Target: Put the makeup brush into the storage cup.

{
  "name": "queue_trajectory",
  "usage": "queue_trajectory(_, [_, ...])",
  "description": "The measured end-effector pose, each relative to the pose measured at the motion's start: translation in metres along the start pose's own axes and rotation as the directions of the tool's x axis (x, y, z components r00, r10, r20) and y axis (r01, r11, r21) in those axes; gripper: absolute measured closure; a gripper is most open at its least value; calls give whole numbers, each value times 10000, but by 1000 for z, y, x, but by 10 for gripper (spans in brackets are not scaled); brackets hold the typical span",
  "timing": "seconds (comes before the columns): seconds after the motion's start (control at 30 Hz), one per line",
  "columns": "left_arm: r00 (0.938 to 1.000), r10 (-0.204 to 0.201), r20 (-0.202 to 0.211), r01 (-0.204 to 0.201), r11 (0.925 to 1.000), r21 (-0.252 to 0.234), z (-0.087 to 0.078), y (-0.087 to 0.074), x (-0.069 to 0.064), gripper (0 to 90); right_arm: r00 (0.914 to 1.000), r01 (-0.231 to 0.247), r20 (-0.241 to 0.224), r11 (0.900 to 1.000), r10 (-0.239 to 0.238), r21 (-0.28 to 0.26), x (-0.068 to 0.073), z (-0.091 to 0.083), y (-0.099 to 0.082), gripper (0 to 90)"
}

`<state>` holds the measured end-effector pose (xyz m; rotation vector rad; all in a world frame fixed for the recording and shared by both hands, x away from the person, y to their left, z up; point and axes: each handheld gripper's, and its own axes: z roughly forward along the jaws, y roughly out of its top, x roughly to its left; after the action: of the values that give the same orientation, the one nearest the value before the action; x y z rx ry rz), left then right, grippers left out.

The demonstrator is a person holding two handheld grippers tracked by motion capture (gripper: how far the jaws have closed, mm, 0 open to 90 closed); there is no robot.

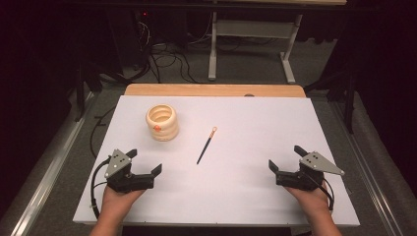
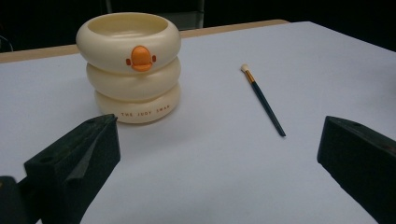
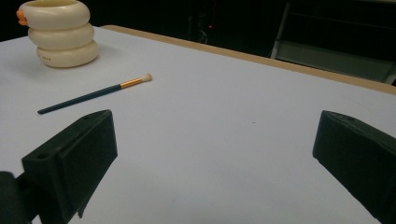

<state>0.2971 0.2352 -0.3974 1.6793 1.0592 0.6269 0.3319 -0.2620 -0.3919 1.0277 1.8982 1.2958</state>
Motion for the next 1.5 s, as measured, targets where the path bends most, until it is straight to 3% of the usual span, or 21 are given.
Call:
queue_trajectory(0.23, [9998, -192, -7, 192, 9995, -244, -4, 1, 2, 2, 9998, -113, 133, 9999, 112, 44, -1, 0, 0, 8])
queue_trajectory(0.5, [9990, -431, 126, 433, 9989, -172, -3, 0, 3, 2, 9998, -138, 110, 9999, 138, -56, -1, 0, 0, 8])
queue_trajectory(1.5, [9993, -377, -2, 376, 9989, -275, -5, 2, 4, 2, 9998, -89, 186, 10000, 89, -27, -1, 0, -1, 8])
